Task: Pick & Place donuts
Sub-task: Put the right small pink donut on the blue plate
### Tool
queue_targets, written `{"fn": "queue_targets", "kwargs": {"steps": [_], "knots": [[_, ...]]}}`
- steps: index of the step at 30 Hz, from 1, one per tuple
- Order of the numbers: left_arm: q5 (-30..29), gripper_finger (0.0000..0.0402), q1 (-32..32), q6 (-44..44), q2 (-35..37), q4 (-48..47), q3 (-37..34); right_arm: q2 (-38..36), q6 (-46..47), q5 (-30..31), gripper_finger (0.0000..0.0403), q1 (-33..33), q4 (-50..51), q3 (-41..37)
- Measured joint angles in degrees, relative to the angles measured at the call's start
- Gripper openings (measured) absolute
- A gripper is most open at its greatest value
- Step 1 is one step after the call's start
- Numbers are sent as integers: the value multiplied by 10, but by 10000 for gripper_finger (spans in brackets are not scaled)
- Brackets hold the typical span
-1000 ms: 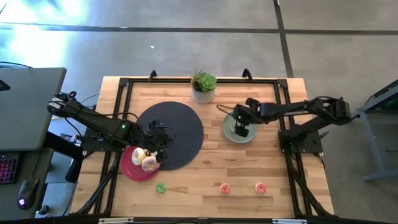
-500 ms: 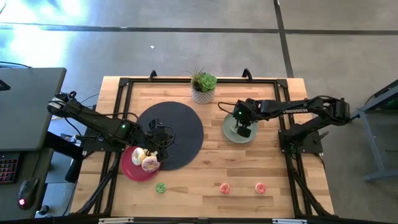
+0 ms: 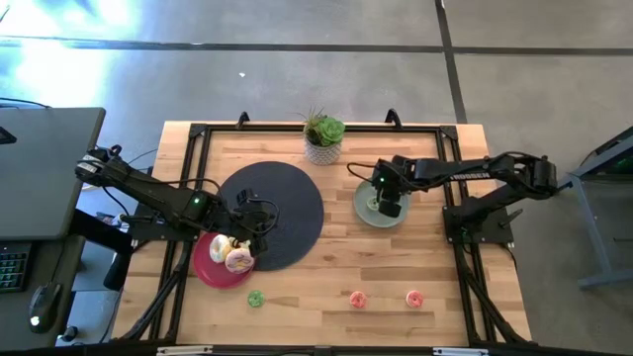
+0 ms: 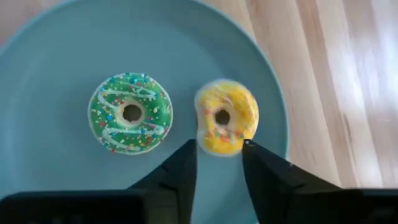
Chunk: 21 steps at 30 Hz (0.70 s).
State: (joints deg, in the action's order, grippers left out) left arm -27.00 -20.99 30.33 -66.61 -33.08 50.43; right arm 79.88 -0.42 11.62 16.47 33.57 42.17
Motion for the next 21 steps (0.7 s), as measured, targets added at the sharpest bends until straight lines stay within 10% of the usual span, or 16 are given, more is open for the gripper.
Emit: {"fn": "queue_targets", "kwargs": {"steps": [12, 21], "knots": [[-11, 117, 0, -1, 0, 0, 0, 0, 33, -34, 176, -55, 89, 44], [-10, 117, 0, -2, 0, 0, 0, 0, 237, -114, 168, -242, 225, 117]]}}
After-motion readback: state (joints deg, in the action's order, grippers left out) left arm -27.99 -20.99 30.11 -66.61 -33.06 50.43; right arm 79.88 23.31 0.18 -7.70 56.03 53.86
